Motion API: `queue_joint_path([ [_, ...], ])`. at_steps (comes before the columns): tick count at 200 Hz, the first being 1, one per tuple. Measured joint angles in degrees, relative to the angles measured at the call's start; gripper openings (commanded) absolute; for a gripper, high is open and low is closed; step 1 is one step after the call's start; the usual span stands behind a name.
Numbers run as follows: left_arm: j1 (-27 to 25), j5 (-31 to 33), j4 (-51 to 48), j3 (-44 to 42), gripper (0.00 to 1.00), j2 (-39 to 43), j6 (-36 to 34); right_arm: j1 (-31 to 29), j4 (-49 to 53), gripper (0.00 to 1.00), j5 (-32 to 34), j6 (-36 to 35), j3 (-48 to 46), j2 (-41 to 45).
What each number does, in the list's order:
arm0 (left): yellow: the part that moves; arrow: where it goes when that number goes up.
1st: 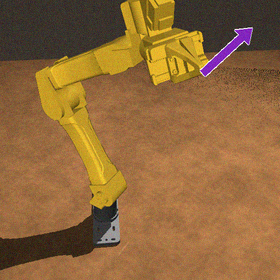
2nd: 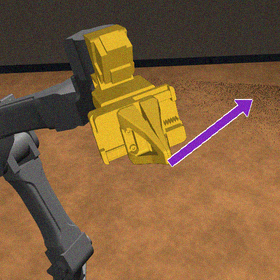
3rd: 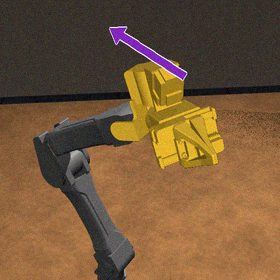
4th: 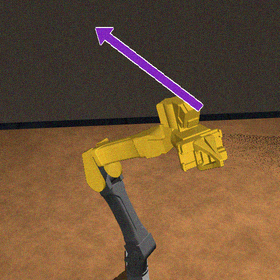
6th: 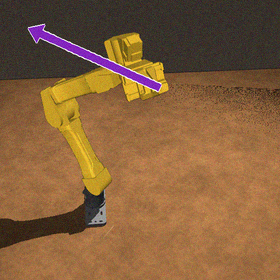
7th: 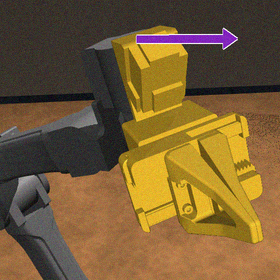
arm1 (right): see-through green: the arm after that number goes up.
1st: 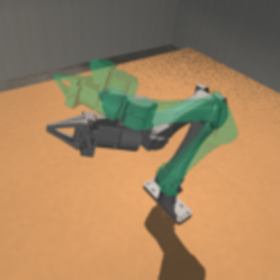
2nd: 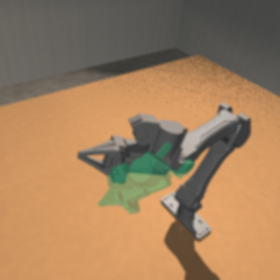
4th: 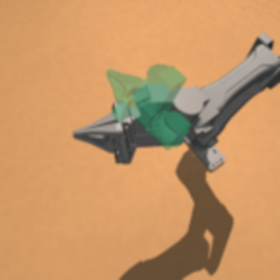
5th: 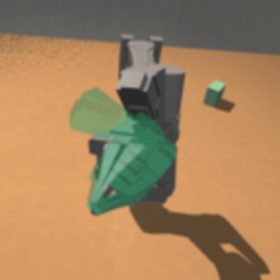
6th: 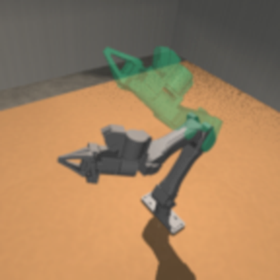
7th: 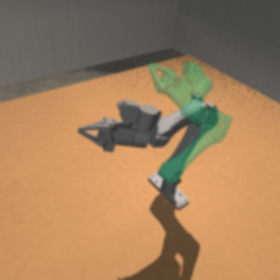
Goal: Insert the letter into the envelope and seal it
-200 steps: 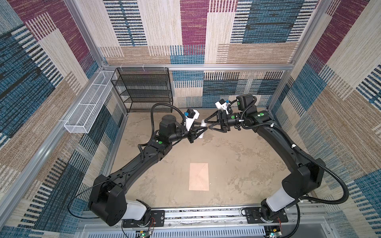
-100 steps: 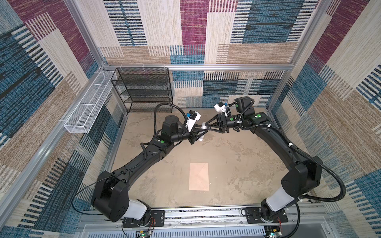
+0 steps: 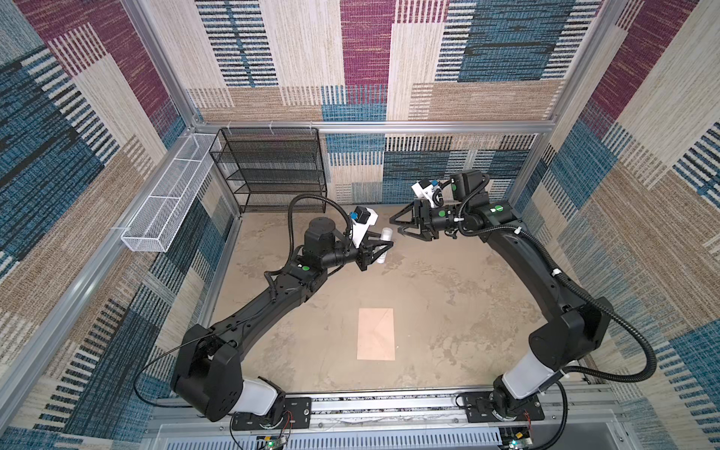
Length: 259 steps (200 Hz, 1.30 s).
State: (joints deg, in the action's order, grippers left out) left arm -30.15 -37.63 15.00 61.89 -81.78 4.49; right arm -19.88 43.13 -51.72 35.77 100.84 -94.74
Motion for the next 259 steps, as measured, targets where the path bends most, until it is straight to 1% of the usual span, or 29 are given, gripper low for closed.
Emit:
queue_joint_path([
  [29, 0.02, -0.04, 0.02, -0.28, 0.00, 0.04, -0.02, -0.15, 2.29, 0.73, 1.01, -1.46, 3.13, -1.55],
  [54, 0.02, -0.07, 0.20, 0.13, 0.00, -0.26, 0.02, -0.11, 3.43, 0.74, 1.36, -2.91, 2.05, -1.33],
  [75, 0.07, -0.02, 1.92, 0.68, 0.00, -0.83, 0.74, 0.00, 2.49, 0.75, 1.36, -2.95, -2.80, 0.59],
  [101, 0.70, 0.42, 2.93, 0.68, 0.00, -1.16, 3.76, 1.07, -3.76, 0.70, 1.25, -0.61, -11.43, 5.16],
  [118, 1.75, 1.70, 7.37, 0.68, 0.00, -1.14, 6.58, 1.57, -4.79, 0.65, 1.40, 1.09, -16.26, 6.86],
  [132, 2.27, 3.10, 10.27, 0.68, 0.00, -1.16, 8.81, 1.60, -5.62, 0.64, 1.86, 2.14, -19.12, 7.32],
  [153, 2.25, 2.91, 14.32, 1.16, 0.00, -1.95, 12.92, 1.07, -6.56, 0.62, 1.99, 2.71, -21.77, 7.78],
  [182, 2.25, 2.91, 19.96, 1.79, 0.00, -3.67, 18.49, -0.35, -7.98, 0.61, 2.01, 3.19, -22.86, 7.32],
  [200, 1.92, 2.97, 21.75, 2.25, 0.00, -4.37, 20.96, -1.33, -9.73, 0.61, 1.95, 3.69, -22.73, 6.38],
  [259, 0.87, 2.73, 24.33, 2.56, 0.00, -4.46, 24.11, -1.64, -16.92, 0.59, 0.70, 7.89, -22.18, 5.66],
])
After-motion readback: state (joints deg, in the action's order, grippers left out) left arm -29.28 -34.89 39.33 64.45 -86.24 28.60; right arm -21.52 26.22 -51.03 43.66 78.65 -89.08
